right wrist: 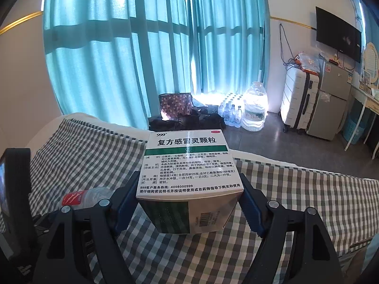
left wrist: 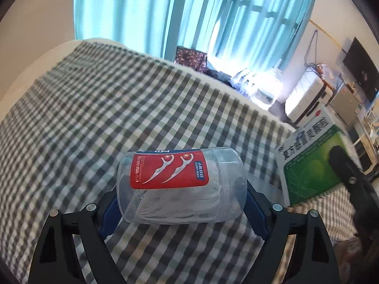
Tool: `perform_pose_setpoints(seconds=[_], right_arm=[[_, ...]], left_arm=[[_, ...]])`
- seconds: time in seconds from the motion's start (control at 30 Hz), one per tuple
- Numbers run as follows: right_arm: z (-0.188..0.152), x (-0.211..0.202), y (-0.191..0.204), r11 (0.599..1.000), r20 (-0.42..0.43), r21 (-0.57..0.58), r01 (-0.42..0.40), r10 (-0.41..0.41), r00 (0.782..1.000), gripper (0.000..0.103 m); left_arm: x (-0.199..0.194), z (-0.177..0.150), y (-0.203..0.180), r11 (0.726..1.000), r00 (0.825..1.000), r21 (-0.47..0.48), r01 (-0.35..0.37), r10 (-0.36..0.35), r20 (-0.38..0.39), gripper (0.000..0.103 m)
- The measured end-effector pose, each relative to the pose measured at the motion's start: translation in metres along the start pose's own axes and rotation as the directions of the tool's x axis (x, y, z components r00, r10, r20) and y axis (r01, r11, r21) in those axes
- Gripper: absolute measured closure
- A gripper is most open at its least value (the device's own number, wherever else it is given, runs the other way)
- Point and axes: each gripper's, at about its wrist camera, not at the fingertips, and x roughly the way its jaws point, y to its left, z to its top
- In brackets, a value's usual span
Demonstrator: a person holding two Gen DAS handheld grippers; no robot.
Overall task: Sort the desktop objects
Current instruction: 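Grasp the floss jar with left tool while right tool grasps green medicine box, then carry floss jar and medicine box over the box and open both tools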
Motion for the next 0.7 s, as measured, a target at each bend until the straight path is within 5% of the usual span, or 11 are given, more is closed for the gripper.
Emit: perform_pose_setpoints(seconds=[0.2, 0.4, 0.6, 0.7], right_arm=[[0.004, -0.029, -0.003, 1.0, 0.01, 0.019, -0.005, 0.005, 1.0, 0.026], [0.014, -0.105, 0.002, 1.0, 0.104, 0.003, 0.004, -0.004, 0.995, 0.026], [-0.001, -0.209, -0.017, 0.986, 0.161, 0.159, -0.045, 0.019, 0.987, 0.026], [-0.005, -0.258, -0.027, 0.991, 0.186, 0.13, 0.033, -0.057, 0.981, 0.026]], left_arm=[[-0.064, 0.002, 0.003, 0.999, 0.998, 0.048, -0.013, 0.01, 0.059, 0.014], [-0.139, -0.006, -0.018, 0.985, 0.984, 0.164, -0.052, 0.022, 0.178, 0.014], [-0.216, -0.028, -0.061, 0.96, 0.966, 0.28, 0.03, -0.099, 0.237, 0.014], [-0.247, -0.041, -0.082, 0.945, 0.954, 0.307, 0.114, -0.19, 0.232, 0.014]])
